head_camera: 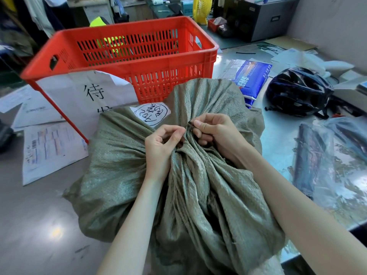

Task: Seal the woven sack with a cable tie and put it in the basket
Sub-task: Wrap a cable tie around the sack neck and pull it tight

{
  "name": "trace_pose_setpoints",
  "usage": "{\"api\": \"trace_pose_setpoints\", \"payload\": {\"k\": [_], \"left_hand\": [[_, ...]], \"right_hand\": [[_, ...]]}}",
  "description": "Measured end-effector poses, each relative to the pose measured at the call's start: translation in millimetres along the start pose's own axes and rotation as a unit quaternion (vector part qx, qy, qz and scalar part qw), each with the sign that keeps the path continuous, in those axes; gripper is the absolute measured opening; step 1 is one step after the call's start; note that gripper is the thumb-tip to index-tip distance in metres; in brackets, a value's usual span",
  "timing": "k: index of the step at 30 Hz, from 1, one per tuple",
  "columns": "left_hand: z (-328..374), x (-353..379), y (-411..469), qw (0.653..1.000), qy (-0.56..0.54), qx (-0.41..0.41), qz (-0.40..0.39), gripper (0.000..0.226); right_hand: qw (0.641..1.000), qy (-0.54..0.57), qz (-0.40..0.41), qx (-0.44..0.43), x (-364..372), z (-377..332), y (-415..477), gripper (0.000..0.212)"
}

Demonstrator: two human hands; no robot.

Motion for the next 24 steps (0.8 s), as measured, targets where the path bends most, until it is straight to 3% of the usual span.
{"api": "trace_pose_setpoints", "payload": {"k": [11,17,24], "left_hand": [[4.6,3.4,-0.9,1.000,-0.001,0.003,0.002,0.017],[4.5,2.9,-0.6,1.000,-0.001,0.007,0.005,0.017],[4.9,3.0,-0.5,1.000,-0.004,0.002,0.004,0.014]], "right_hand": [[0.999,-0.037,-0.030,0.006,0.7,-1.2,1.1,0.016],[1.000,-0.002,-0.018,-0.006,-0.7,0.2,-0.4,0.016],[0.998,-0.066,-0.015,-0.006,3.2,-1.2,-2.6,0.015]]}}
Point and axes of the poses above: each hand's wrist, its own y-axis towards the middle knuckle, its own x-axis out of the palm, z = x × y, the point moved 1 cm from there along y, towards the middle knuckle, and after that the axes turned 8 degrees about -y, right-handed, at the moved point
